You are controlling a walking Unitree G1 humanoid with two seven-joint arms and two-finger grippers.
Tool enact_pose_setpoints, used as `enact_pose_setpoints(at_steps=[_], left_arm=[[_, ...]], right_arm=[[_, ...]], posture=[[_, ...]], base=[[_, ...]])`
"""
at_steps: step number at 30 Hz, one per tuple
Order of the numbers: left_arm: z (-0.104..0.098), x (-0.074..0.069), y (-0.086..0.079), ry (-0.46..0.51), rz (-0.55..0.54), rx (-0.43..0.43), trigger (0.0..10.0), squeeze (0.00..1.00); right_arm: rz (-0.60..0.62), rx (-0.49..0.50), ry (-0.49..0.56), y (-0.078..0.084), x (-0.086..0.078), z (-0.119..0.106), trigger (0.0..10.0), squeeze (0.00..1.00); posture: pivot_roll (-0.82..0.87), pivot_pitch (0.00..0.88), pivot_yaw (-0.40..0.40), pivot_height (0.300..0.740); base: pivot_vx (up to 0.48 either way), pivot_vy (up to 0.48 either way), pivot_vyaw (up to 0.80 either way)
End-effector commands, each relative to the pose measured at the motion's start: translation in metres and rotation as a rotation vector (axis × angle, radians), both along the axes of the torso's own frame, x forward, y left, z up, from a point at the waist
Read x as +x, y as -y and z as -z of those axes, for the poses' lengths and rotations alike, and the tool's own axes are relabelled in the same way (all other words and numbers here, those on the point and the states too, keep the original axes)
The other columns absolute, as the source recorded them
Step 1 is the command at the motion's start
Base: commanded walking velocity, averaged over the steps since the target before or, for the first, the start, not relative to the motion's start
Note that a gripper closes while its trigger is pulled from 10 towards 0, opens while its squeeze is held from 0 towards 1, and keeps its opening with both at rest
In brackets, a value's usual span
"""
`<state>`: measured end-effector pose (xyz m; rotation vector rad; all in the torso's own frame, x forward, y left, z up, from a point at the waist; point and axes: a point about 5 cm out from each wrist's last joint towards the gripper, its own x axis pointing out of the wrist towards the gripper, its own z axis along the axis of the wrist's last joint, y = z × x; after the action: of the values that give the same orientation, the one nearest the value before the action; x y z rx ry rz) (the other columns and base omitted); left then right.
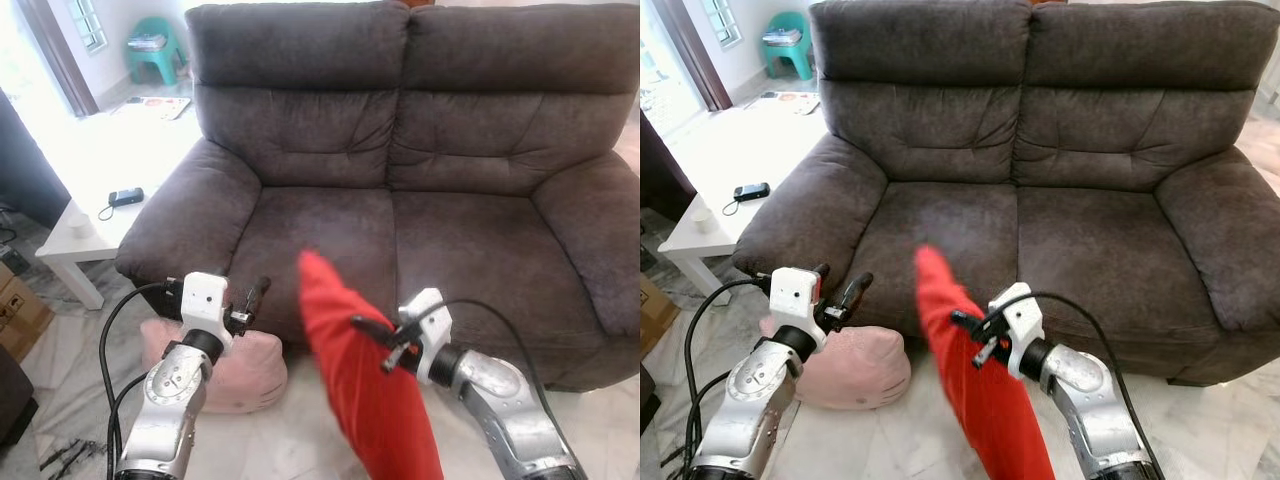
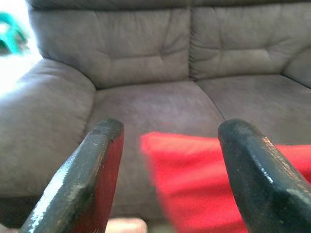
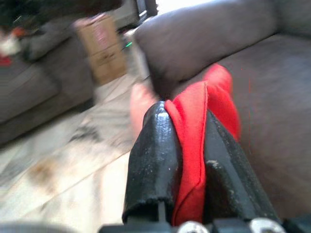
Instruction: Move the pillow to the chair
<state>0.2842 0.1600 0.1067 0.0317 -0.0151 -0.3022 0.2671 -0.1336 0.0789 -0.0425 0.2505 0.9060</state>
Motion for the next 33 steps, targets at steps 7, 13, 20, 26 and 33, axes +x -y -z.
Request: enact_pose_setpoints(at_steps=[7, 13, 20, 26, 33], left_arm=[[-0.001, -0.012, 0.000, -0.082, 0.177, 0.032, 10.0, 0.00], [-0.006, -0.041, -0.001, -0.193, 0.421, 0.060, 10.0, 0.00], [0.005, -0.092, -0.022, -0.463, 0.677, 0.224, 10.0, 0.00], [0.010, -0.110, -0.044, -0.566, 0.686, 0.372, 10.0, 0.00], [0.021, -0.120, -0.064, -0.645, 0.662, 0.511, 10.0, 0.00]], right_arm=[[-0.161, 0.045, 0.080, -0.010, -0.005, -0.028, 10.0, 0.00], [-0.198, 0.030, 0.055, -0.003, -0.008, -0.029, 10.0, 0.00], [-0.232, 0.005, 0.034, 0.000, -0.010, -0.026, 10.0, 0.00], [-0.253, 0.000, 0.025, 0.000, -0.011, -0.026, 10.0, 0.00], [-0.329, 0.002, 0.009, -0.002, -0.016, -0.026, 10.0, 0.00]], posture=[[0.02, 0.000, 0.040, 0.740], [0.03, 0.000, 0.041, 0.740], [0.05, 0.000, 0.034, 0.740], [0.06, 0.000, 0.030, 0.740], [0.06, 0.000, 0.026, 0.740]], base=[[0.000, 0.000, 0.00], [0.000, 0.000, 0.00], [0.000, 0.000, 0.00], [0.000, 0.000, 0.00], [0.000, 0.000, 0.00]])
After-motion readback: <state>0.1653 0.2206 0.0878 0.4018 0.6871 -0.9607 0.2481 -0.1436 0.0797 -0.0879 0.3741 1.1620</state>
